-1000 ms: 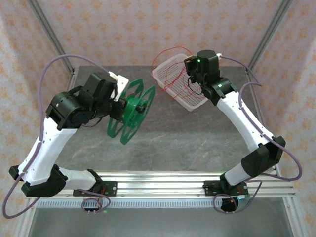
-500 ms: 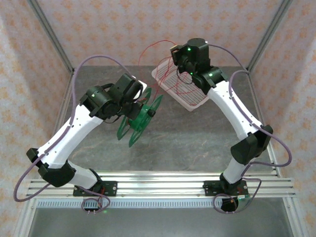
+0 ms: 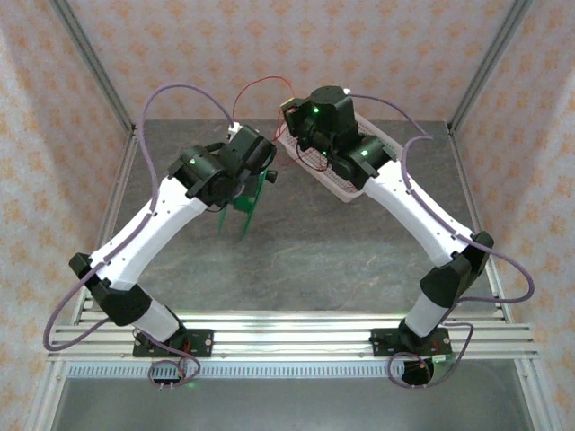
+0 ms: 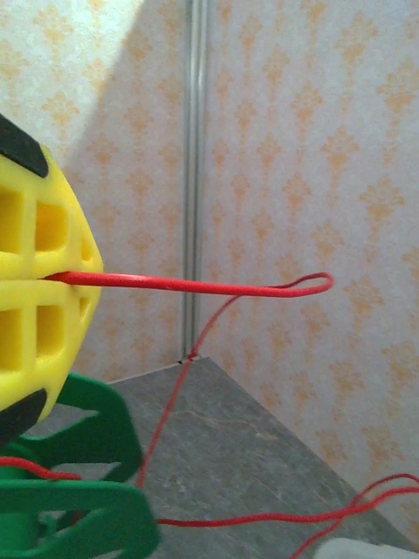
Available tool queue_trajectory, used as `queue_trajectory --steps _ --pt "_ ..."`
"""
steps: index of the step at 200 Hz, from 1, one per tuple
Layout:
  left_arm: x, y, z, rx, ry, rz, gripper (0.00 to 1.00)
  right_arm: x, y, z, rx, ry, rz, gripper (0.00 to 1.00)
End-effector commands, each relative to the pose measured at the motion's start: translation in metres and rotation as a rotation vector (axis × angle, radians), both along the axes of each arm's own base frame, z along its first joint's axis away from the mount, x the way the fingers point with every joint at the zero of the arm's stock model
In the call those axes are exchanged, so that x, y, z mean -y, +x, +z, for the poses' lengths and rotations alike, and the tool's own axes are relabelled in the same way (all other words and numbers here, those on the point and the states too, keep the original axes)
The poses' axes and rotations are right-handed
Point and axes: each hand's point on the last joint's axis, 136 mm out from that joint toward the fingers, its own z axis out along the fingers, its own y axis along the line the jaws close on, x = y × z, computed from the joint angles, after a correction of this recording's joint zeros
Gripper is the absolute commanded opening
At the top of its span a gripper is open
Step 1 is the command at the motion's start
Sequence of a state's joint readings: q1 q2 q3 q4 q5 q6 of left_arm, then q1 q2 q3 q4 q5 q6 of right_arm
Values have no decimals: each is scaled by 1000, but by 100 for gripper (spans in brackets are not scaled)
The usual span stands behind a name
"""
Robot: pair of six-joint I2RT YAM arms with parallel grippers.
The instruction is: Wrap the cables
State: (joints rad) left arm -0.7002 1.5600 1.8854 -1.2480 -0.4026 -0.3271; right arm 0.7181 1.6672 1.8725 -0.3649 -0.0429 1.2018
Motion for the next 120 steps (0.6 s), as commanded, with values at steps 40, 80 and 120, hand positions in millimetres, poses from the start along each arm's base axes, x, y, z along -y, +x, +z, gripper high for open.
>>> queue_trajectory --steps 40,80,120 --pt "-14 23 38 185 -93 151 0 -20 -22 26 19 66 42 0" --pt "-29 22 37 211 -132 208 0 -22 -37 23 14 85 65 0" --pt "-32 25 31 206 -173 224 0 -38 -44 10 -36 134 108 0"
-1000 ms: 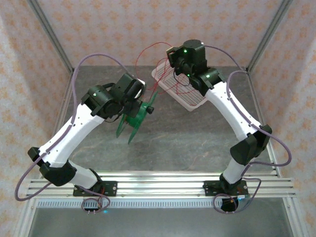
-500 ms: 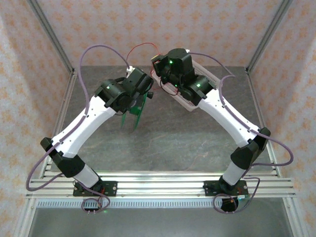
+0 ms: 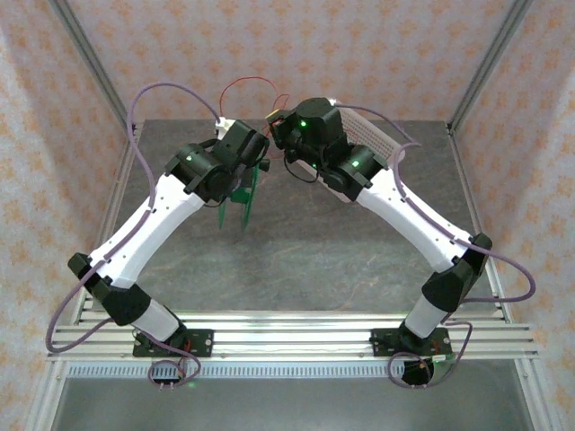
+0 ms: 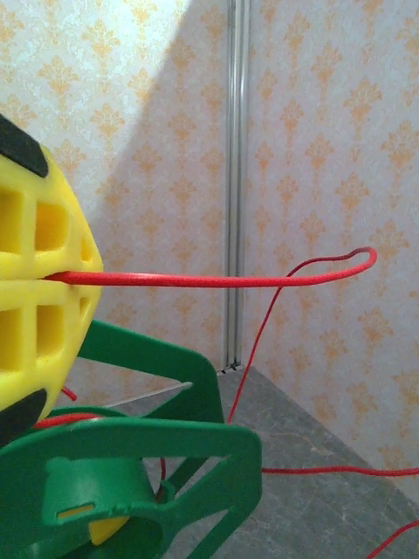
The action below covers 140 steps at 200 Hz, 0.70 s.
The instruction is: Wrap the cables
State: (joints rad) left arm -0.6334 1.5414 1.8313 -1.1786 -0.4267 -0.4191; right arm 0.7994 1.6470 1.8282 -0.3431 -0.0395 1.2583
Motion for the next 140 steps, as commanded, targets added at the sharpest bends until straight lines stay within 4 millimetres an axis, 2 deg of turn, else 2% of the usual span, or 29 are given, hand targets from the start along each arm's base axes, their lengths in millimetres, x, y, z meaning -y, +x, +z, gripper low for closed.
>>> queue_trajectory --steps 1,42,98,116,140 --pt "-10 10 33 156 -94 83 0 -9 -15 15 -6 93 43 0" --pt "-5 13 28 144 -107 73 0 -41 -12 13 -49 166 81 0" --pt "-26 15 28 163 -107 166 0 -77 -32 -12 -154 226 112 0" --pt "-35 15 24 159 -121 197 0 -74 -37 -18 -182 230 104 0" --pt "-47 13 20 167 -172 235 0 -57 -40 -34 -202 224 50 0"
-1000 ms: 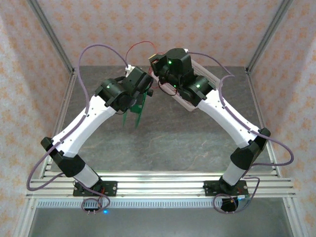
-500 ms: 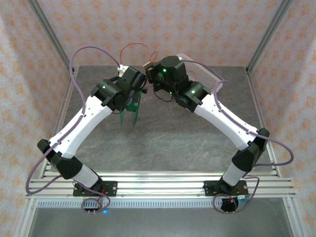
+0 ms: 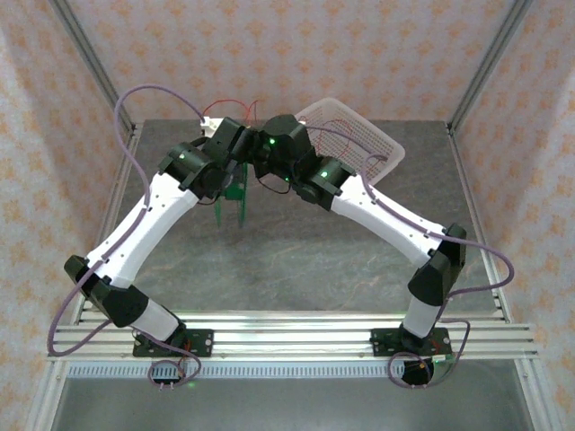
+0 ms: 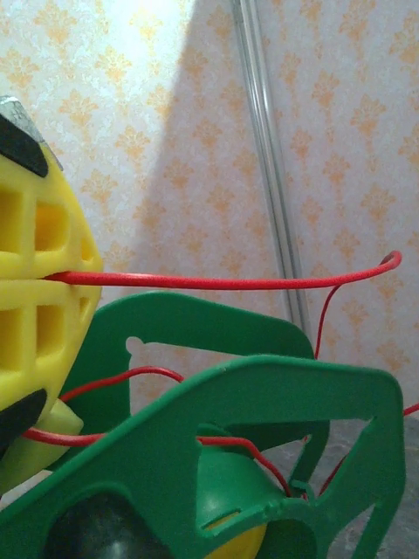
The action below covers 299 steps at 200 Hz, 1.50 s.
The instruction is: Wrap the cables
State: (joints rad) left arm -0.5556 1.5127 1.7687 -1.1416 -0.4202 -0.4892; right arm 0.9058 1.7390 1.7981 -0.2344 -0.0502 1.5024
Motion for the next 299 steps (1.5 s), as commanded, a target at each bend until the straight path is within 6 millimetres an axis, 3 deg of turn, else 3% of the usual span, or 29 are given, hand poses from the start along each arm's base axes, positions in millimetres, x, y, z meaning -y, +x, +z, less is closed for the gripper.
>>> queue_trajectory --steps 1,46,95,121,143,205,256,299 --pt "-19 7 28 157 -111 118 0 9 -21 0 -42 49 -7 0" --pt "-41 7 23 162 -145 195 0 2 -31 -5 -62 68 37 0" --pt "-34 14 15 155 -224 184 0 -31 -32 -1 -57 162 131 0" --pt "-25 13 11 147 -307 146 0 -42 -28 -10 -64 191 160 0" --pt "-32 12 10 143 -339 161 0 -51 -32 -18 -84 198 199 0" --pt "-52 10 8 175 -384 237 0 -35 -50 -52 -129 122 194 0" --pt "-61 12 10 216 -401 300 0 -36 -57 -41 -72 92 213 0" --pt "-47 19 -2 185 -458 258 0 -47 -54 -2 111 200 252 0"
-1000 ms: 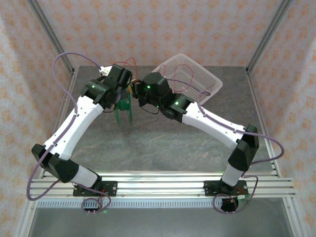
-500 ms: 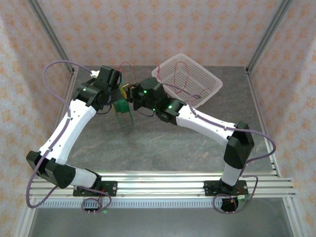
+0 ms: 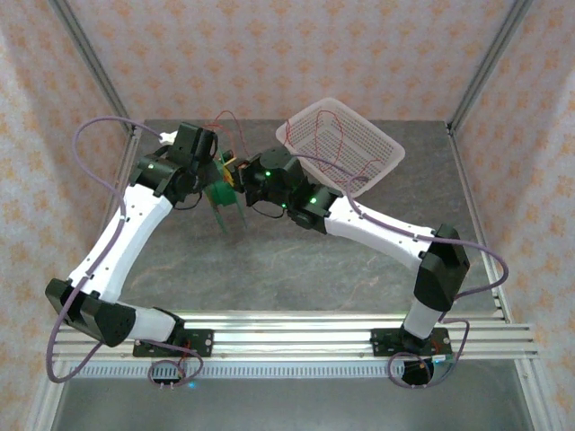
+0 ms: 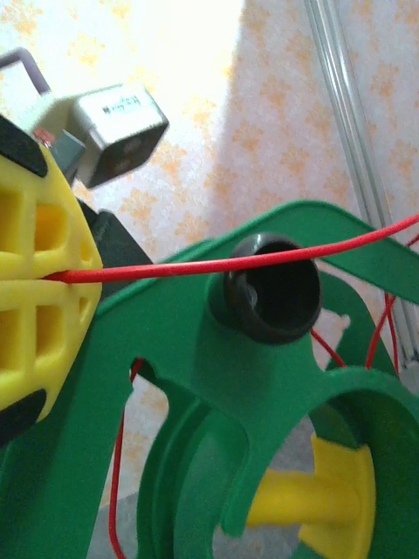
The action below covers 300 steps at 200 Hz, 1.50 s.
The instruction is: Wrap the cables
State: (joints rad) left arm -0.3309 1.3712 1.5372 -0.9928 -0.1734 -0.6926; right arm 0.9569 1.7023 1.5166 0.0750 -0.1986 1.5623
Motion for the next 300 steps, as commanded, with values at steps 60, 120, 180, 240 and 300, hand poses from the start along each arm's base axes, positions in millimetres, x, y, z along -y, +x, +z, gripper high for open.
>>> queue_trajectory --steps 60,120,180,240,300 --pt "-4 22 24 168 -96 76 0 -27 -32 63 219 202 162 0" --pt "-16 19 30 188 -65 127 0 -28 -46 40 165 184 199 0" --pt "-31 19 28 197 -22 198 0 -13 -67 12 178 26 213 0" --pt "-41 20 25 221 -56 264 0 8 -78 -15 197 -112 195 0" --pt "-41 18 27 265 -228 279 0 24 -73 -40 170 -97 118 0"
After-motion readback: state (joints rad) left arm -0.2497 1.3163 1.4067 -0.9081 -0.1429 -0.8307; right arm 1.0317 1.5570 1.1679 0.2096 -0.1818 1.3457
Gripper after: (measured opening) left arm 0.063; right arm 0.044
